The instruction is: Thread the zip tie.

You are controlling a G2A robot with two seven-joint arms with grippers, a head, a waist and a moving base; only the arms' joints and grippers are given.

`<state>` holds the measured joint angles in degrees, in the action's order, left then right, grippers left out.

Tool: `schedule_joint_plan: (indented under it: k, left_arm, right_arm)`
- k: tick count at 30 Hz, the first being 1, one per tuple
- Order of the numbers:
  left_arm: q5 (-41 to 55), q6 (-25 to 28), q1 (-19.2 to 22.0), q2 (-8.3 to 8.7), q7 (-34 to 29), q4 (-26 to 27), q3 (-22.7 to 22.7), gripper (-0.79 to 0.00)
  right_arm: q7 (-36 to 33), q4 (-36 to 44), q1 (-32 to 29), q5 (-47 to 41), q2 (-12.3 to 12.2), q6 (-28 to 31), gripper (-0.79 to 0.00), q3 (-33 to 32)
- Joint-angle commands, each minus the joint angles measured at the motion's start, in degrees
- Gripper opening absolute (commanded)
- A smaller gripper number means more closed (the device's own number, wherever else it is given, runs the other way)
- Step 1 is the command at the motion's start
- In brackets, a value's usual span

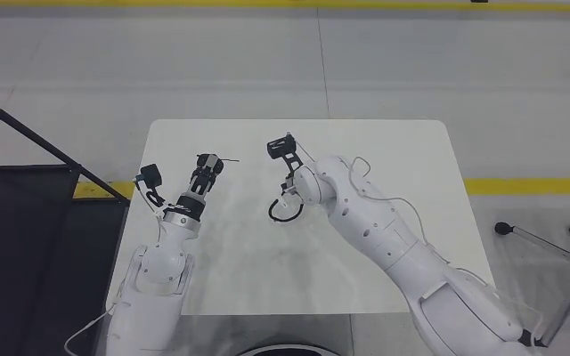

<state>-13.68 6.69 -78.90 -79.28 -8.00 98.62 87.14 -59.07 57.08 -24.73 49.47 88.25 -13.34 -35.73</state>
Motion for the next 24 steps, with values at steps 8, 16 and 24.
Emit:
schedule_joint_plan:
  k: [8,16,24]
  left_arm:
    - [0.0,0.0,0.0,0.0,0.0,0.0,0.0,-0.785]
    - [0.0,0.0,0.0,0.0,0.0,0.0,0.0,-0.785]
    - [0.0,0.0,0.0,0.0,0.0,0.0,0.0,-0.785]
  right_arm:
    - [-1.72,3.54,-1.63,4.33,-0.19,-1.67,-0.723,-0.74]
    - [-2.89,5.88,-3.32,7.14,-0.43,-1.93,-0.705,-2.01]
    - [-3.2,7.84,-4.89,8.93,-0.69,-1.75,-0.785,-3.92]
